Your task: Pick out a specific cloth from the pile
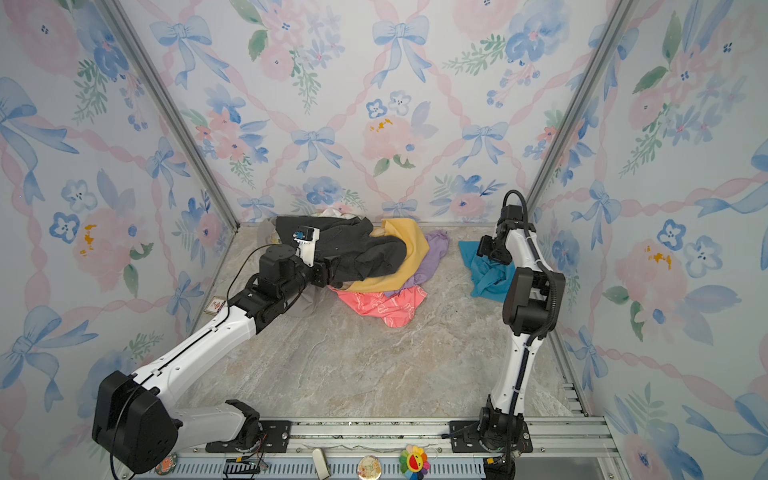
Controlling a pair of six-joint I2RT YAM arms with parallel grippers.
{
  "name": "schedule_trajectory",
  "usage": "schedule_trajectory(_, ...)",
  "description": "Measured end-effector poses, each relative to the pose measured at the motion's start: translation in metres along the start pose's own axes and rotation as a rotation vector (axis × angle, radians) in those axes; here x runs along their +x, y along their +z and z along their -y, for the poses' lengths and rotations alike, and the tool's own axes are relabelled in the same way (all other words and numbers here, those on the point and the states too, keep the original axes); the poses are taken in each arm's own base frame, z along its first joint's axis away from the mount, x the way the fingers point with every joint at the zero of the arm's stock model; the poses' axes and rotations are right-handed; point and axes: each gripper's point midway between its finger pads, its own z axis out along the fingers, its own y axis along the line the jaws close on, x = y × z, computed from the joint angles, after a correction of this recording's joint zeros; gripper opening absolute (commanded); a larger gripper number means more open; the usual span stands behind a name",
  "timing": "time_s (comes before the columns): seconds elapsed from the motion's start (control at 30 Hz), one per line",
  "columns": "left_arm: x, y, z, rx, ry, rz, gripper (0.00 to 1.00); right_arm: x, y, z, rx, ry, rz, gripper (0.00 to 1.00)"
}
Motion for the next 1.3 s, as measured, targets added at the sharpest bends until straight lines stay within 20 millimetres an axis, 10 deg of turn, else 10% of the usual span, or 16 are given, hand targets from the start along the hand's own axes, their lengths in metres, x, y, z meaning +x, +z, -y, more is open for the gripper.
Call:
schedule_trajectory(0.2,-0.002,-0.002,-0.032,-0.070,-0.037,0.032,0.76,-0.029,-0.045,-0.040,-0.093,-0.025,0.105,1.00)
schedule_trajectory(0.47,0.008,-0.014,-0.052,-0.167,-0.038,0.088,0.98,-0.047,-0.164,-0.105,-0.266,-0.108,0.350,0.97)
schedule_trajectory(0.8,0.007,-0.043,-0.095,-0.369,-0.021,0.232,0.98,0.035,-0.291,-0.118,-0.283,-0.284,0.748,0.97)
schedule_trajectory(0.97,0.038,-0.046,-0.129,-0.513,-0.004,0.216,0.98,0.078,-0.274,-0.089,-0.198,-0.292,0.832,0.97)
schedule_trajectory(1.3,0.119,-0.043,-0.191,-0.770,0.005,0.086,0.98,0.153,-0.141,-0.028,0.018,-0.248,0.711,0.97)
